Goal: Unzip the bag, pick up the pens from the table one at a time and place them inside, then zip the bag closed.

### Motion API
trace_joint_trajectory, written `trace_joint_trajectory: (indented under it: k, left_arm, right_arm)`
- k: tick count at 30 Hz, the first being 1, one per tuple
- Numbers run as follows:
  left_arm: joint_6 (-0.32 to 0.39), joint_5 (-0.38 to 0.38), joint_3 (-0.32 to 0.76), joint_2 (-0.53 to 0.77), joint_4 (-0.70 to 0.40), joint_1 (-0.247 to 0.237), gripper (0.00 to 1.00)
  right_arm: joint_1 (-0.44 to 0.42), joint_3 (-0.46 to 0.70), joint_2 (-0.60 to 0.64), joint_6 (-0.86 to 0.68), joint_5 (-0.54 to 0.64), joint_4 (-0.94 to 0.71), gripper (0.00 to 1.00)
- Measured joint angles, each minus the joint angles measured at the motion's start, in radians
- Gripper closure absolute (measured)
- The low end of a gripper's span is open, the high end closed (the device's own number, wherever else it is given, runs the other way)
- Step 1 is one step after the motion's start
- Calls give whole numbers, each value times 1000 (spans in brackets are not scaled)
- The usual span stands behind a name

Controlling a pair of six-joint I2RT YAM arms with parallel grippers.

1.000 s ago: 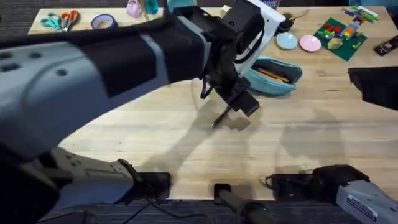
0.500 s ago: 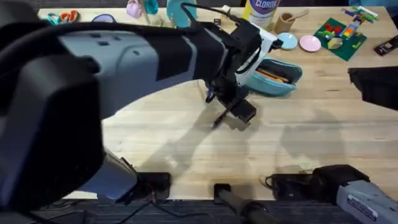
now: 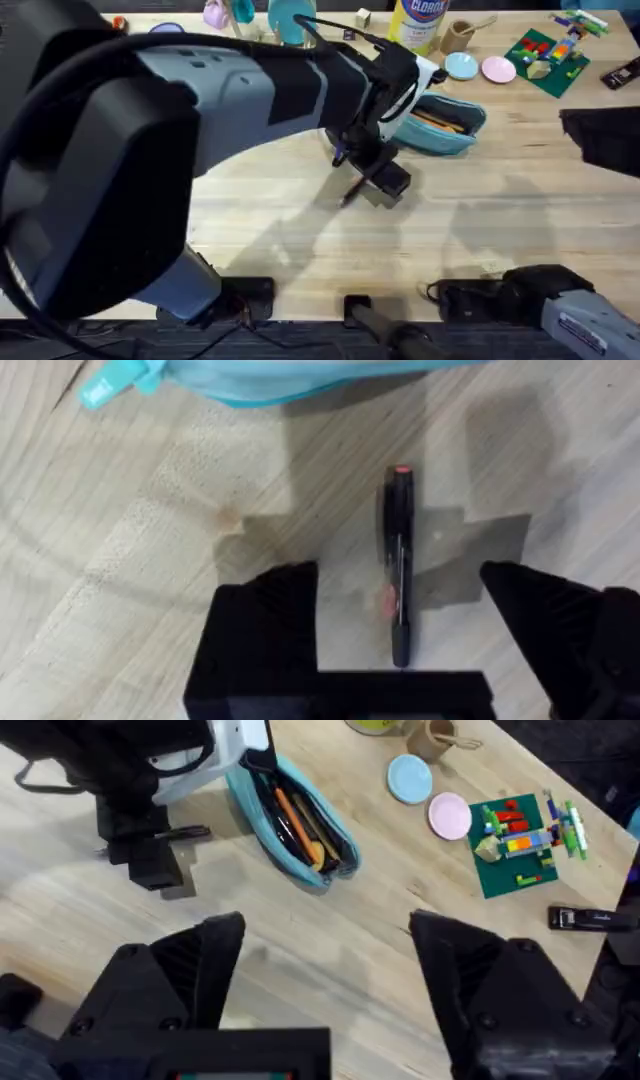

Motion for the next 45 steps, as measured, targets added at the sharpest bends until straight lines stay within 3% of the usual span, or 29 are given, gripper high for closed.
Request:
trace_joint_trajectory:
  k: [6, 15, 23, 25, 30, 33, 39, 45]
  left_arm:
    - [-1, -28, 0, 0, -11, -14, 7]
    - [-11, -150, 2, 11, -22, -84, 7]
    - [-15, -160, 2, 11, -23, -88, 34]
    - [-19, -161, 4, 11, -31, -88, 139]
    - [-30, -159, 5, 11, -42, -88, 536]
    - [-33, -153, 5, 11, -43, -88, 711]
    - [-38, -145, 7, 11, -46, -88, 936]
    - [-38, -145, 8, 11, -48, -89, 950]
  right_arm:
    - [0, 0, 0, 0, 0, 0, 5]
    - [0, 0, 0, 0, 0, 0, 3]
    - [0, 0, 0, 0, 0, 0, 4]
    - [0, 0, 0, 0, 0, 0, 5]
    - [0, 0, 0, 0, 0, 0, 4]
    - [0, 0, 0, 0, 0, 0, 5]
    - [0, 0, 0, 0, 0, 0, 5]
    - [0, 0, 0, 0, 0, 0, 4]
